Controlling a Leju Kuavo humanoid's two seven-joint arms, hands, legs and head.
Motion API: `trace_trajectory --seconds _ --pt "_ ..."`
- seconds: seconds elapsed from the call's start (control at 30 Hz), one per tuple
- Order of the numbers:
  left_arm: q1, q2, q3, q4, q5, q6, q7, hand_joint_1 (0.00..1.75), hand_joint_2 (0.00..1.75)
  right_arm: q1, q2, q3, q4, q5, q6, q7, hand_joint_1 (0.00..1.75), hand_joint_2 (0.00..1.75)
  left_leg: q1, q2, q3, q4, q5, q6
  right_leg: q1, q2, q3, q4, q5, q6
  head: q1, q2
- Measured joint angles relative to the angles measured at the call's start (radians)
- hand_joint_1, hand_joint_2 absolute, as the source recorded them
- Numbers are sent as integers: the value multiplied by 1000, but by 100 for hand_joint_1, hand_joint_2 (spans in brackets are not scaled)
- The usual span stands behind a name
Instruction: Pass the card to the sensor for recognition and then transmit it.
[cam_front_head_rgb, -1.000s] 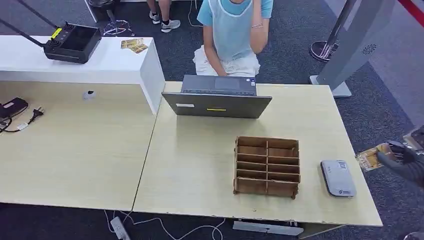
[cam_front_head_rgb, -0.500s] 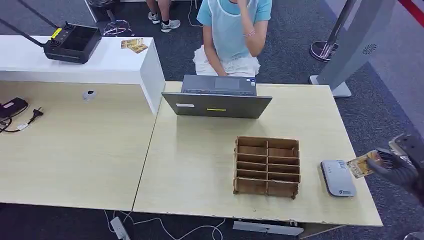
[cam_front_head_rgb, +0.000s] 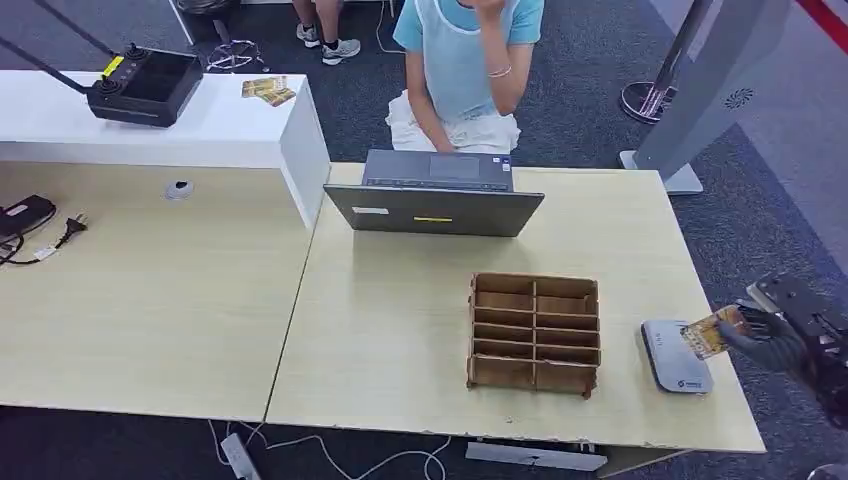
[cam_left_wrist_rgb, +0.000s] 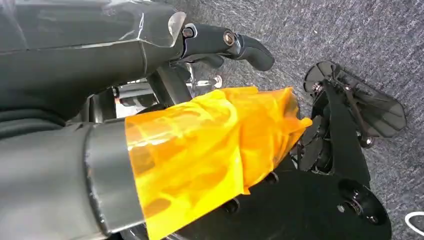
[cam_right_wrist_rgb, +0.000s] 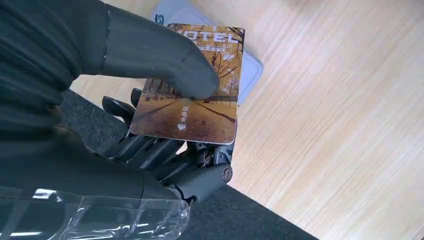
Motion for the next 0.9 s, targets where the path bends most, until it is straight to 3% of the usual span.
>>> trace_trajectory --seconds 0.37,0.9 --pt "0 4 0 3 -2 -2 4 0 0 -12 37 45 24 101 -66 15 175 175 0 0 0 0 0 0 0 0 0 0 0 0 0 0" --pt "1 8 0 6 -15 -3 10 0 0 7 72 57 50 210 -93 23 175 175 0 0 0 0 0 0 0 0 0 0 0 0 0 0"
